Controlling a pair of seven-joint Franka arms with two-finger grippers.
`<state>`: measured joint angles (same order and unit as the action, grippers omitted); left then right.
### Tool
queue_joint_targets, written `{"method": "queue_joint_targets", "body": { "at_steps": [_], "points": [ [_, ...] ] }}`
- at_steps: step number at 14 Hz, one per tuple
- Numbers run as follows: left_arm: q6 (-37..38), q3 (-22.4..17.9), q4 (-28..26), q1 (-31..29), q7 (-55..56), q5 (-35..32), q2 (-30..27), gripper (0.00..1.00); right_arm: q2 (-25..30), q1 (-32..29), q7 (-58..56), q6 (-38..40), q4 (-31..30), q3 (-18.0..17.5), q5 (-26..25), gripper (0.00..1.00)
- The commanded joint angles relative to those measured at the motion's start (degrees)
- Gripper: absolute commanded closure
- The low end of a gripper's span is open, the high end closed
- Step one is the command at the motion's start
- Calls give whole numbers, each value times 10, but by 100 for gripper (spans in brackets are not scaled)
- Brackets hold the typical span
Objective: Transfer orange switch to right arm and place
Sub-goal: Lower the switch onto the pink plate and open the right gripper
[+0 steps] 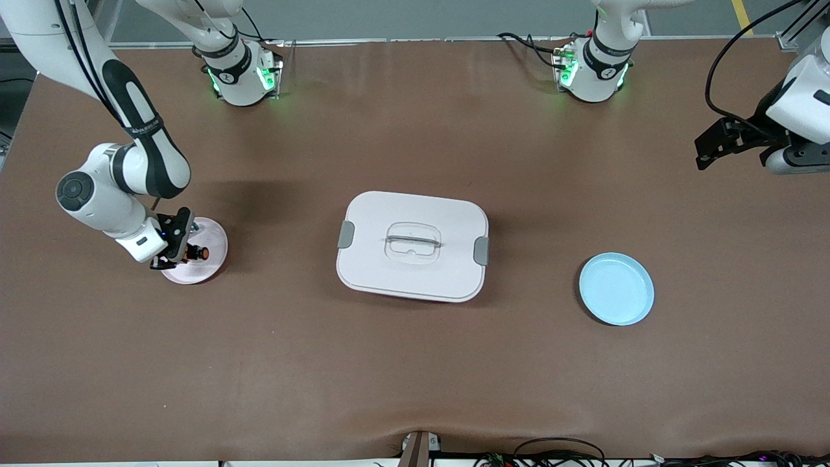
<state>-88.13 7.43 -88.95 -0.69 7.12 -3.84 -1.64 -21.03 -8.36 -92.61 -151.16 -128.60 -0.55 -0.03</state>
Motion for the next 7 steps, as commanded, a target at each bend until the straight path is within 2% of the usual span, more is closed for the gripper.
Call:
{"method": "queue_joint_targets", "body": {
  "at_steps": [1, 7],
  "points": [
    [-10, -7, -14, 5, -13, 9, -15, 0, -8, -15, -12, -9, 2, -9, -10, 100],
    [13, -7, -14, 2, -32, 15, -22, 0, -19, -20, -20, -18, 2, -9, -10, 100]
  ]
}}
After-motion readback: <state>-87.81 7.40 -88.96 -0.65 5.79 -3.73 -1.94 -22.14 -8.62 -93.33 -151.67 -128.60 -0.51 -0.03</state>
